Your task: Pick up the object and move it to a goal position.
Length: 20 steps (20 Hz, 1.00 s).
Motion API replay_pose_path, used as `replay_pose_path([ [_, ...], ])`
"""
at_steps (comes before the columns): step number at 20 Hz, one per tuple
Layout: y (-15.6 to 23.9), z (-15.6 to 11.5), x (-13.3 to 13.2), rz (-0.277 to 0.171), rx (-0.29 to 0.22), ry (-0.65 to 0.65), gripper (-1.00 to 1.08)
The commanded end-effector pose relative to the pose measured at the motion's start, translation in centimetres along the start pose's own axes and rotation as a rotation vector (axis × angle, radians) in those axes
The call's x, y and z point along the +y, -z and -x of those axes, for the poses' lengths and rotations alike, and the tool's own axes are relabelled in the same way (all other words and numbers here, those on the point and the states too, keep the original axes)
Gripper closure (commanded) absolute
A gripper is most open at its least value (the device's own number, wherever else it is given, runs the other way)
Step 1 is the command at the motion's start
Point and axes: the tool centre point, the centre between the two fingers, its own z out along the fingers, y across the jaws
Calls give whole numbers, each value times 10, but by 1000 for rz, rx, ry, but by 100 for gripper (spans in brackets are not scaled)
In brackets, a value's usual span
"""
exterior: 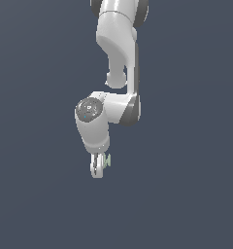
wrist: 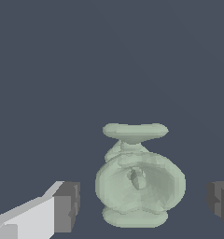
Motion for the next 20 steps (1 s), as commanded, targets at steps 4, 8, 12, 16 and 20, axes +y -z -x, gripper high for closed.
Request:
replay_pose_path([
  [4,-29,0,2,2,0,-3,-92],
  [8,-38,0,1,2,0,-4,-92],
  [12,-37,0,0,2,0,-4,108],
  [16,-37,0,0,2,0,-4,108],
  [20,-37,0,0,2,0,-4,108],
])
